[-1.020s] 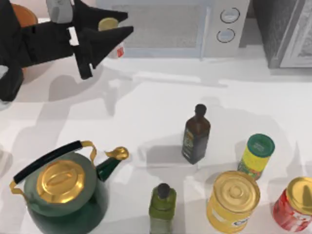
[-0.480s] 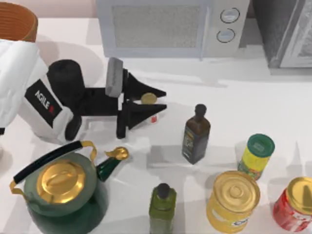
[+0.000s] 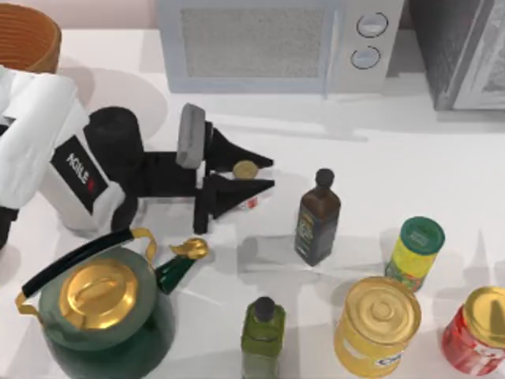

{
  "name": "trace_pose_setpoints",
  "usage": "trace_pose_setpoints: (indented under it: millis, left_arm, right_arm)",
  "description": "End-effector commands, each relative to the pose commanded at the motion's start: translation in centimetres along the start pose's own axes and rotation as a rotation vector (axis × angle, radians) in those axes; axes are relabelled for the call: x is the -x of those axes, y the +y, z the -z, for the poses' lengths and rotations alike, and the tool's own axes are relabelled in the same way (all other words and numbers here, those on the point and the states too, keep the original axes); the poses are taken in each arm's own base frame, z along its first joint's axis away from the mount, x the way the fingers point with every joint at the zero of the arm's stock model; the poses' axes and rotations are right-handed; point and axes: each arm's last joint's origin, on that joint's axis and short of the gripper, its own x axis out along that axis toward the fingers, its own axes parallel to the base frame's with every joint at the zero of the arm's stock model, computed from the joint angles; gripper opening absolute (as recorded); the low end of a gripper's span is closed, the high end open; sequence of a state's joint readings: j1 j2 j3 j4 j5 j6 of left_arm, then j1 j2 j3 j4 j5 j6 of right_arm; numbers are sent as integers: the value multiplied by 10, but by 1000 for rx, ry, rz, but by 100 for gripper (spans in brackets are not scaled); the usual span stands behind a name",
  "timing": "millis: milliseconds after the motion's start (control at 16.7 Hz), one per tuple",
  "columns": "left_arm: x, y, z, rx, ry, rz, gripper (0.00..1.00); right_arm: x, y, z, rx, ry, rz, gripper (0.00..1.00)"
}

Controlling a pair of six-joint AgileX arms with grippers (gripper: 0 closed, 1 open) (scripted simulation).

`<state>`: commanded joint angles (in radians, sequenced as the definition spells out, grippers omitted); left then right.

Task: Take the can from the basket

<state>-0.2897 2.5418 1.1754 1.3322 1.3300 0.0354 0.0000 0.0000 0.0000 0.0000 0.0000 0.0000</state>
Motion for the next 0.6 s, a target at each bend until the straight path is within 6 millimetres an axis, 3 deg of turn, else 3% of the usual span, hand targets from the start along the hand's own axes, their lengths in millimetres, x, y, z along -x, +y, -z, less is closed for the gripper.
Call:
trace_pose_setpoints:
  millis: [600]
  left_arm:
    - [0,0,0,0,0,0,83]
  right_arm:
    - [0,0,0,0,0,0,100]
